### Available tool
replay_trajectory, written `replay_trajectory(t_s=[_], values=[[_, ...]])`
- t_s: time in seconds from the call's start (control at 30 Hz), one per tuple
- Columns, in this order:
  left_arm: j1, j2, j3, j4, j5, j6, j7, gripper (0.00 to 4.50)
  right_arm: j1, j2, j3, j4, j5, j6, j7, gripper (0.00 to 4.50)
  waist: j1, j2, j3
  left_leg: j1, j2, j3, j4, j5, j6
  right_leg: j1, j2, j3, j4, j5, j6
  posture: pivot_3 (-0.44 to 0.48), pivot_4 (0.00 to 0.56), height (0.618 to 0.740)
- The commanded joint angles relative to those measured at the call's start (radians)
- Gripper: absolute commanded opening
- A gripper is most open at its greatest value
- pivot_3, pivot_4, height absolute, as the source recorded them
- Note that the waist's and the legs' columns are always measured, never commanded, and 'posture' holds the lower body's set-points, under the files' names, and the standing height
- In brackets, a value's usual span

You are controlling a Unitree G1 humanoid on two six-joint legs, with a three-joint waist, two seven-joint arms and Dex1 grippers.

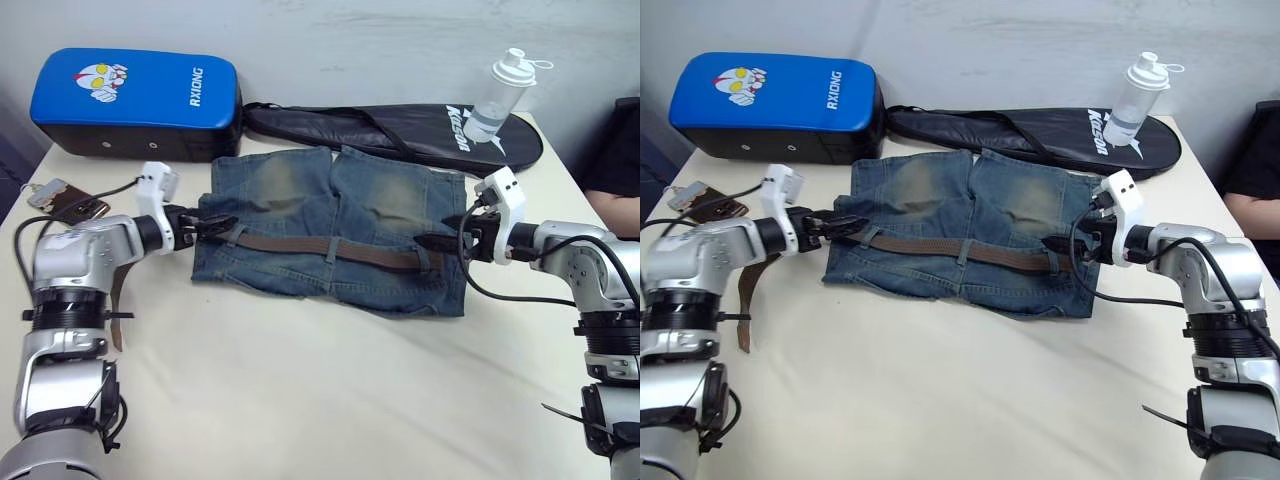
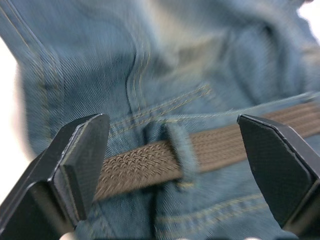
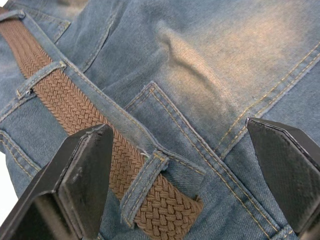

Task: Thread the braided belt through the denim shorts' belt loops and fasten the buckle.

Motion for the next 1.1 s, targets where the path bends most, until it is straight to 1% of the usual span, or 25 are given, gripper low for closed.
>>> replay_trajectory(t_s=[0.03, 0.17, 0.2, 0.23, 0.3, 0.43, 0.5, 0.53, 0.63, 0.67, 0.77, 0.8, 0.9, 0.93, 0.97, 1.03, 1.1], values=[[-0.060, -0.001, -0.036, 0.095, 0.073, -0.062, -0.043, 4.47, -0.003, 0.017, -0.032, -0.006, 0.005, -0.005, -0.015, 4.50, -0.004, 0.000, 0.000, 0.000, 0.001, 0.001, 0.000, 0.000, 0.000, -0.001, 0.001, 0.001, 0.000, 0.000, 0.000, 0.000, 0.150, 0.740], [-0.075, -0.020, -0.054, 0.146, 0.106, -0.082, -0.080, 4.47, -0.008, 0.045, -0.031, 0.067, -0.009, -0.026, -0.025, 4.50, -0.012, 0.000, 0.000, 0.001, 0.002, 0.002, 0.000, 0.000, 0.000, -0.001, 0.002, 0.002, 0.001, 0.000, 0.000, 0.000, 0.150, 0.740], [-0.073, -0.023, -0.052, 0.144, 0.111, -0.082, -0.087, 3.95, -0.008, 0.046, -0.015, 0.085, -0.022, -0.037, -0.019, 4.50, -0.013, 0.000, 0.000, 0.001, 0.002, 0.002, 0.000, 0.000, 0.000, -0.002, 0.002, 0.002, 0.001, 0.000, 0.000, 0.000, 0.150, 0.740], [-0.068, -0.024, -0.050, 0.135, 0.112, -0.078, -0.096, 3.65, -0.006, 0.045, 0.004, 0.098, -0.037, -0.045, -0.012, 4.50, -0.014, 0.000, 0.000, 0.000, 0.002, 0.002, 0.000, 0.000, 0.000, -0.002, 0.002, 0.002, 0.001, 0.000, 0.000, 0.000, 0.150, 0.740], [-0.048, -0.020, -0.044, 0.098, 0.109, -0.062, -0.114, 2.82, -0.005, 0.056, 0.023, 0.123, -0.048, -0.040, -0.001, 4.50, -0.018, 0.000, 0.000, 0.001, 0.001, 0.003, 0.000, 0.000, 0.000, -0.002, 0.001, 0.002, 0.002, 0.000, 0.000, 0.000, 0.150, 0.740], [-0.006, -0.010, -0.017, 0.030, 0.098, -0.060, -0.136, 0.90, -0.010, 0.081, 0.020, 0.159, -0.046, -0.030, 0.010, 4.50, -0.022, 0.000, 0.000, 0.001, 0.001, 0.003, 0.000, 0.000, 0.000, -0.002, 0.001, 0.003, 0.002, 0.000, 0.000, 0.000, 0.150, 0.740], [0.015, -0.005, 0.013, -0.010, 0.081, -0.058, -0.140, 0.05, -0.009, 0.077, 0.021, 0.147, -0.038, -0.029, 0.040, 3.98, -0.022, 0.000, 0.000, 0.001, 0.001, 0.003, 0.000, 0.000, 0.000, -0.002, 0.001, 0.003, 0.002, 0.000, 0.000, 0.000, 0.150, 0.740], [0.023, -0.004, 0.024, -0.027, 0.076, -0.054, -0.142, 0.00, -0.007, 0.074, 0.021, 0.141, -0.035, -0.030, 0.053, 3.70, -0.022, 0.000, 0.000, 0.001, 0.001, 0.003, 0.000, 0.000, 0.000, -0.003, 0.001, 0.003, 0.002, 0.000, 0.000, 0.000, 0.150, 0.740], [0.079, 0.020, 0.076, -0.151, 0.027, -0.028, -0.175, 0.00, 0.022, 0.035, 0.027, 0.062, -0.026, -0.105, 0.160, 2.18, -0.021, 0.000, 0.000, 0.001, 0.001, 0.003, 0.000, 0.000, 0.000, -0.002, 0.000, 0.003, 0.002, 0.000, 0.000, 0.000, 0.150, 0.740], [0.100, 0.029, 0.092, -0.198, 0.010, -0.017, -0.185, 0.00, 0.035, 0.020, 0.027, 0.033, -0.027, -0.141, 0.194, 1.59, -0.021, 0.000, 0.000, 0.000, 0.001, 0.003, 0.000, 0.000, 0.000, -0.002, 0.000, 0.003, 0.002, 0.000, 0.000, 0.000, 0.150, 0.740], [0.149, 0.052, 0.132, -0.303, -0.033, 0.009, -0.198, 0.00, 0.062, -0.020, 0.026, -0.021, -0.033, -0.197, 0.255, 0.19, -0.021, 0.000, 0.000, 0.000, 0.001, 0.003, 0.000, 0.000, 0.000, -0.002, 0.000, 0.004, 0.002, 0.000, 0.000, 0.000, 0.150, 0.740], [0.174, 0.065, 0.148, -0.351, -0.056, 0.012, -0.216, 0.00, 0.073, -0.036, 0.026, -0.040, -0.044, -0.240, 0.278, 0.06, -0.021, 0.000, 0.000, 0.001, 0.001, 0.003, 0.000, 0.000, 0.000, -0.002, 0.000, 0.004, 0.002, 0.000, 0.000, 0.000, 0.150, 0.740], [0.252, 0.095, 0.210, -0.499, -0.142, 0.010, -0.285, 0.00, 0.102, -0.059, -0.018, -0.122, 0.006, -0.281, 0.340, 0.06, -0.021, 0.000, 0.000, 0.001, 0.001, 0.003, 0.001, 0.000, 0.000, -0.002, -0.001, 0.005, 0.003, 0.000, 0.000, 0.000, 0.150, 0.740], [0.287, 0.108, 0.225, -0.554, -0.164, 0.000, -0.309, 0.00, 0.117, -0.050, -0.042, -0.156, 0.022, -0.330, 0.352, 0.06, -0.021, 0.000, 0.000, 0.001, 0.002, 0.002, 0.000, 0.000, -0.001, -0.002, -0.001, 0.005, 0.003, 0.000, 0.000, 0.000, 0.150, 0.740], [0.320, 0.120, 0.235, -0.600, -0.179, -0.013, -0.328, 0.00, 0.133, -0.040, -0.060, -0.187, 0.029, -0.373, 0.355, 0.06, -0.022, 0.000, 0.000, 0.001, 0.002, 0.002, 0.000, 0.000, -0.001, -0.002, -0.001, 0.005, 0.002, 0.000, 0.000, 0.000, 0.150, 0.740], [0.405, 0.150, 0.249, -0.686, -0.194, -0.046, -0.369, 0.00, 0.169, -0.015, -0.071, -0.253, 0.020, -0.415, 0.311, 0.06, -0.022, 0.000, 0.000, 0.001, 0.002, 0.002, 0.000, -0.001, -0.001, -0.002, -0.002, 0.005, 0.002, 0.000, 0.000, 0.000, 0.150, 0.740], [0.487, 0.169, 0.273, -0.752, -0.220, -0.062, -0.402, 0.00, 0.252, 0.000, -0.055, -0.327, -0.052, -0.552, 0.291, 0.06, -0.022, 0.000, 0.000, 0.002, 0.003, 0.003, 0.000, -0.001, -0.002, -0.002, -0.002, 0.005, 0.002, 0.000, 0.000, 0.000, 0.150, 0.740]])
